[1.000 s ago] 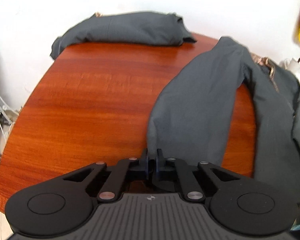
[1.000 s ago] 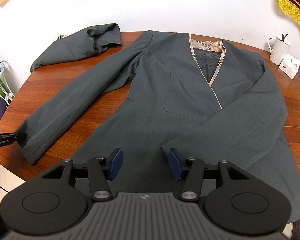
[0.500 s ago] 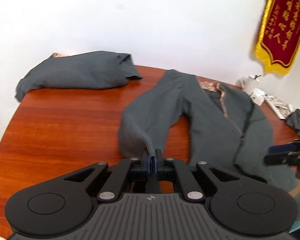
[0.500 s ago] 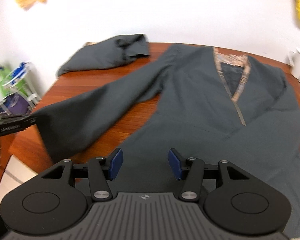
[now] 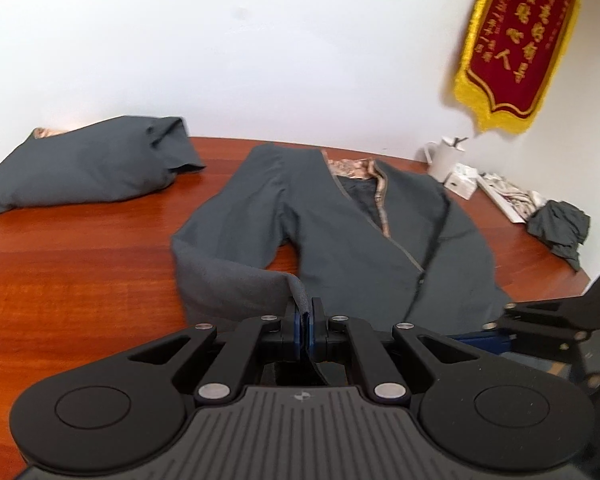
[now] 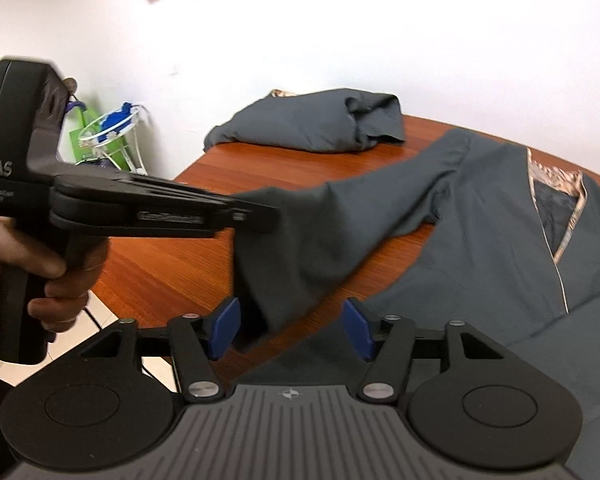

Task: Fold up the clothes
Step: 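Lift the cuff with the left gripper, fold it over the blazer front, release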

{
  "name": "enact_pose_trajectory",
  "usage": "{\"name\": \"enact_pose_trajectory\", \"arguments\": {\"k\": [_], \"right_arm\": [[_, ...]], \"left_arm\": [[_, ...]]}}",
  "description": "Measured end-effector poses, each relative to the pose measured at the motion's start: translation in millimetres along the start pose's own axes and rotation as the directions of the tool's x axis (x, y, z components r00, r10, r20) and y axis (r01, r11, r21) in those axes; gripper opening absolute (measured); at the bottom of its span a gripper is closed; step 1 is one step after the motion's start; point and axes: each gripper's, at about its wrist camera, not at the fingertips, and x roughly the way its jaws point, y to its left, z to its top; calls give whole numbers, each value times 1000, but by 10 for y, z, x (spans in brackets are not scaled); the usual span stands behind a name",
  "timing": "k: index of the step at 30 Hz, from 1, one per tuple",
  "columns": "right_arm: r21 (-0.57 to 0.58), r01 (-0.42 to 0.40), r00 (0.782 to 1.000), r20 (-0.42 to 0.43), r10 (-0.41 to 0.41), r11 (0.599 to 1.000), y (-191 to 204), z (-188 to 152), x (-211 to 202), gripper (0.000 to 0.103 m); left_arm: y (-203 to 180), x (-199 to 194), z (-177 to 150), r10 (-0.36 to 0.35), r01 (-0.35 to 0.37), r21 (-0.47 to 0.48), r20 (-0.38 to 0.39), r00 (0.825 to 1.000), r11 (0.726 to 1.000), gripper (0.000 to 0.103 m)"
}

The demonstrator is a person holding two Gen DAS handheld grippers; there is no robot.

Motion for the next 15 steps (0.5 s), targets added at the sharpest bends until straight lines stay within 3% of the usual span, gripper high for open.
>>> {"name": "enact_pose_trajectory", "arguments": {"k": [8, 10, 11, 14, 15], "right_arm": [[-17, 39, 998, 50, -38, 999, 43, 40, 40, 68], [-35, 66, 996, 69, -64, 997, 43, 45, 58, 49], [-37, 69, 995, 70, -66, 997, 41, 40, 67, 30], [-26, 74, 994, 80, -72, 997, -13, 37, 40, 8], [-23, 77, 993, 88, -75, 997, -26, 44, 4, 6]], "left_arm": [[-227, 11, 104, -70, 69, 41, 14, 997, 997, 4], [-248, 9, 120, -80, 80, 41, 15, 997, 996, 4], [-264, 3, 127, -88, 87, 42, 16, 996, 995, 4], [-286, -25, 143, -96, 94, 45, 26, 995, 995, 7], [-280, -70, 139, -88, 86, 49, 53, 995, 995, 13]]}}
